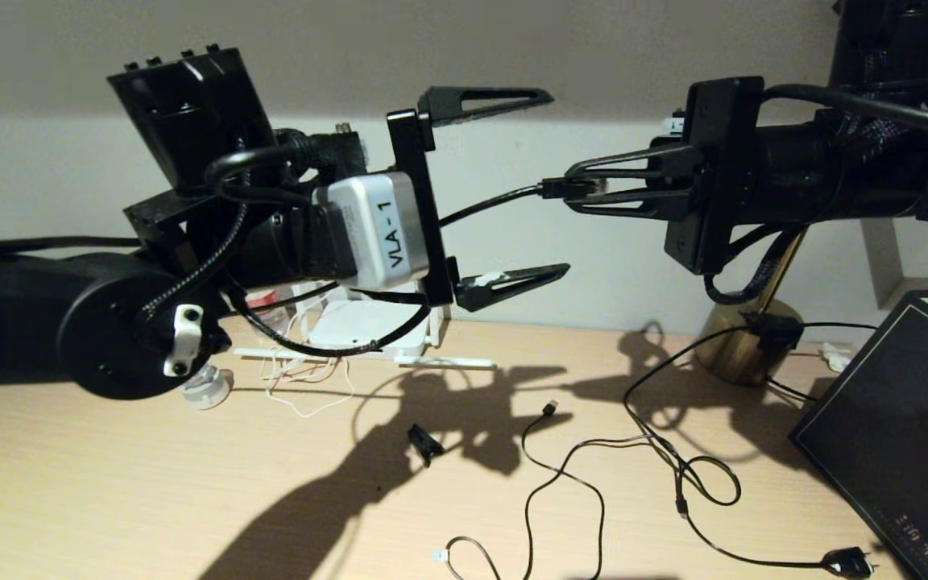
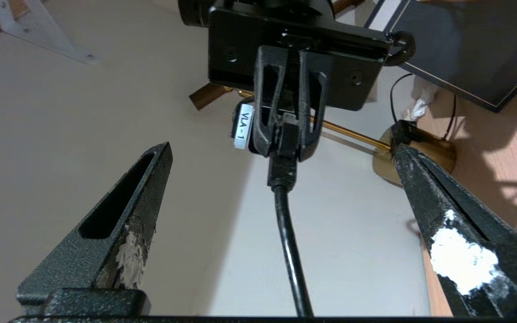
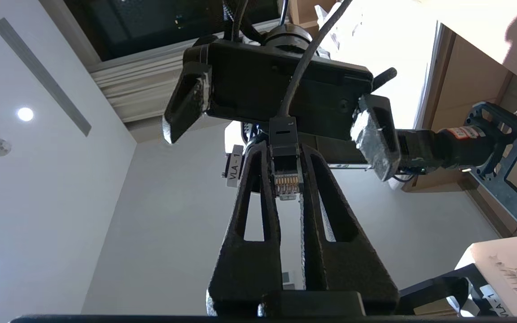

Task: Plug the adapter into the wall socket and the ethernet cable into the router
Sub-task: Hand it to the other hand

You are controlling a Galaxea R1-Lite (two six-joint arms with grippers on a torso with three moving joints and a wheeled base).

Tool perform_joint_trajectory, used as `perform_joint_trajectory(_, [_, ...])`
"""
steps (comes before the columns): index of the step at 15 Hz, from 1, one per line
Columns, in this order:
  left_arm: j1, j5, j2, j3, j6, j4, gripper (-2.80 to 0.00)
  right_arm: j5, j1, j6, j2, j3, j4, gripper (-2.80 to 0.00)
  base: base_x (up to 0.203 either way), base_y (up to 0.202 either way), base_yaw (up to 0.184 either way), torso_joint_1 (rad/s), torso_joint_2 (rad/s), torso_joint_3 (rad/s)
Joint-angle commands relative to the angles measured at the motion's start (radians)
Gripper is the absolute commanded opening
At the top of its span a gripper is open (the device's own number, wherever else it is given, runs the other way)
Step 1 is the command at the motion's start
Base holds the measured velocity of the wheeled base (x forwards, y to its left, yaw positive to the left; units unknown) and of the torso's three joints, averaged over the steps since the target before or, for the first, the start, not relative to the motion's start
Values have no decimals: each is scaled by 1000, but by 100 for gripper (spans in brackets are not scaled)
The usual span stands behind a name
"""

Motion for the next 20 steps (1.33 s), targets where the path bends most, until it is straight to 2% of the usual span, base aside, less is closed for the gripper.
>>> perform_joint_trajectory(1, [-1,-5,2,1,2,-6,0,7,-1,9,1,-2,0,-280,0,0,0,0,0,0])
perform_joint_trajectory(20, [-3,-5,0,3,-8,-4,0,5,-8,6,7,1,-2,-280,0,0,0,0,0,0])
